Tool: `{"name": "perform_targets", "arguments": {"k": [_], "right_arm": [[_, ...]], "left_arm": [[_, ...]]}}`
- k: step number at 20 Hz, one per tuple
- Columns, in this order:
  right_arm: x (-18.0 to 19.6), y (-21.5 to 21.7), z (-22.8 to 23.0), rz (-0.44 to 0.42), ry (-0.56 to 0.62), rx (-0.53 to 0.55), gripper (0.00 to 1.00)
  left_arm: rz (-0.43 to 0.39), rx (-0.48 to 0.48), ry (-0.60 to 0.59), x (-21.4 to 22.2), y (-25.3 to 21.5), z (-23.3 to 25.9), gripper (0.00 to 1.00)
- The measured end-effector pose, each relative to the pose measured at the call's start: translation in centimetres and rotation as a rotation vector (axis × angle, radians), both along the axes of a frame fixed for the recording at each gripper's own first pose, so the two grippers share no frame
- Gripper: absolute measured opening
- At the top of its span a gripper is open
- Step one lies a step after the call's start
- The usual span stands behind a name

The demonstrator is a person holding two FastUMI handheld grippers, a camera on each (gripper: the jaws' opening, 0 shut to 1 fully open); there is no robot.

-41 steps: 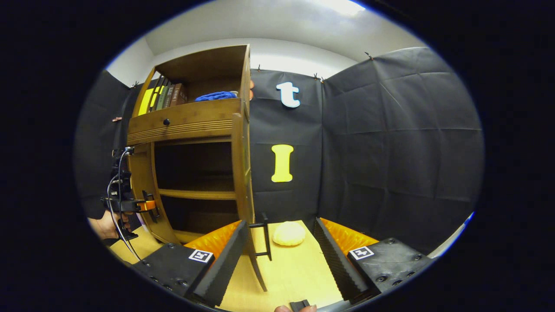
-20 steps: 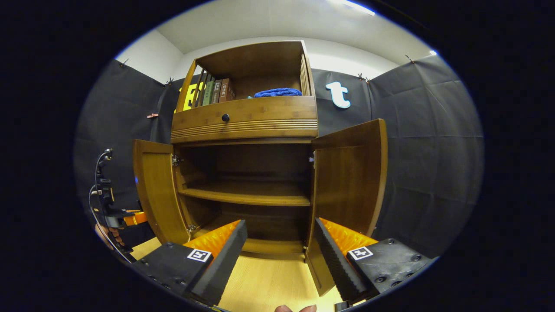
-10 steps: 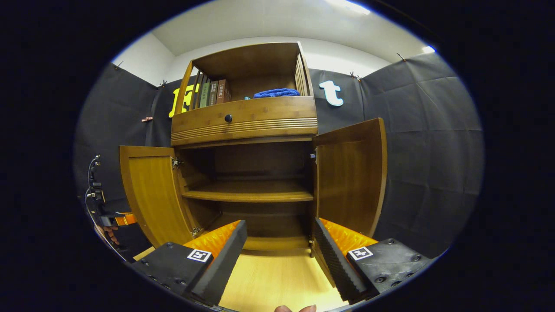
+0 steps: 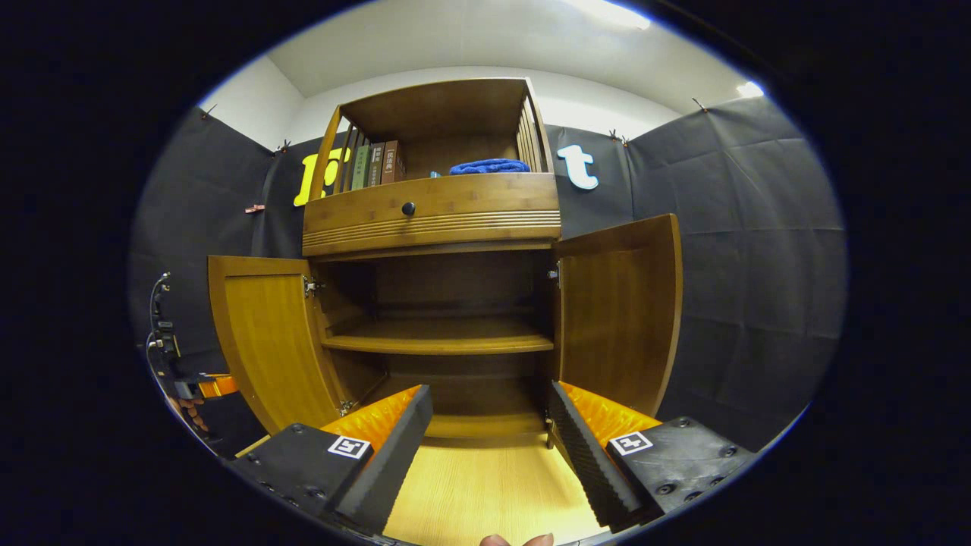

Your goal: Open the right door of the double-door shoe cabinet with the right hand, and open the left door with the left hand.

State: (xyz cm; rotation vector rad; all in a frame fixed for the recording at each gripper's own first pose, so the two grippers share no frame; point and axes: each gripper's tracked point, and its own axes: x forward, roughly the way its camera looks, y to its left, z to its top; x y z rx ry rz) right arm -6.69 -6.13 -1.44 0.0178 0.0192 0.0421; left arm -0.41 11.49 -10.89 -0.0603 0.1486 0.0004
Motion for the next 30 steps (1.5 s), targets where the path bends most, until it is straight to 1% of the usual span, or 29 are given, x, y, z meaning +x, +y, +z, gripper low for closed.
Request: {"name": "perform_targets", "arguments": {"k": [3, 6, 7, 8, 9, 10, 11, 12, 13, 14, 15, 16, 17, 20, 22, 23, 25, 30], "right_arm": [[1.2, -0.4, 0.6, -0.031, -0.023, -0.013, 0.98], [2.6, -0.3, 0.7, -0.037, -0.029, -0.016, 0.98], [3.1, 0.0, 0.7, -0.029, -0.032, -0.024, 1.00], [3.5, 0.2, 0.9, -0.026, -0.037, -0.033, 0.98], [4.0, 0.4, 1.1, -0.017, -0.042, -0.041, 0.98], [4.4, 0.8, 1.3, -0.003, -0.048, -0.045, 0.98], [4.7, 1.3, 1.4, 0.015, -0.055, -0.051, 0.98], [5.1, 1.8, 1.4, 0.032, -0.055, -0.058, 0.98], [5.3, 2.3, 1.2, 0.055, -0.053, -0.064, 0.99], [5.6, 2.9, 1.0, 0.076, -0.049, -0.073, 0.99], [5.9, 3.4, 0.7, 0.093, -0.043, -0.083, 0.99], [6.2, 3.8, 0.5, 0.106, -0.037, -0.090, 1.00], [6.4, 4.2, 0.3, 0.116, -0.031, -0.092, 0.98], [6.6, 5.5, 0.0, 0.158, -0.022, -0.075, 0.98], [6.8, 6.1, -0.3, 0.175, -0.019, -0.075, 0.98], [6.8, 6.3, -0.5, 0.182, -0.015, -0.073, 0.98], [6.8, 6.7, -0.4, 0.193, -0.016, -0.058, 0.98], [6.6, 7.5, 0.2, 0.228, -0.038, -0.060, 0.98]], "left_arm": [[0.000, 0.002, -0.021, -1.8, -0.4, 0.7, 0.06], [0.002, 0.018, -0.069, -3.7, -1.7, 2.6, 0.05], [0.007, 0.023, -0.085, -4.3, -2.2, 3.3, 0.01], [0.006, 0.021, -0.093, -4.8, -3.0, 3.6, 0.05], [-0.004, 0.009, -0.095, -5.3, -4.2, 3.8, 0.00], [-0.011, -0.001, -0.094, -6.2, -4.9, 4.3, 0.15], [-0.019, -0.001, -0.096, -6.6, -6.0, 4.4, 0.11], [-0.023, 0.009, -0.096, -6.9, -7.0, 4.4, 0.18], [-0.022, 0.026, -0.095, -7.2, -7.9, 4.4, 0.14], [-0.020, 0.036, -0.090, -7.4, -8.7, 4.2, 0.21], [-0.020, 0.038, -0.086, -7.6, -9.4, 4.2, 0.31], [-0.028, 0.035, -0.082, -7.7, -10.3, 4.0, 0.44], [-0.031, 0.035, -0.075, -7.8, -11.0, 3.8, 0.47], [0.004, 0.056, -0.086, -7.6, -11.4, 4.1, 0.75], [0.000, 0.052, -0.103, -7.6, -12.4, 4.6, 0.81], [-0.002, 0.058, -0.112, -7.5, -12.8, 4.9, 0.81], [0.005, 0.076, -0.118, -7.4, -13.2, 5.1, 0.86], [-0.009, 0.088, -0.134, -7.1, -15.0, 5.8, 0.88]]}}
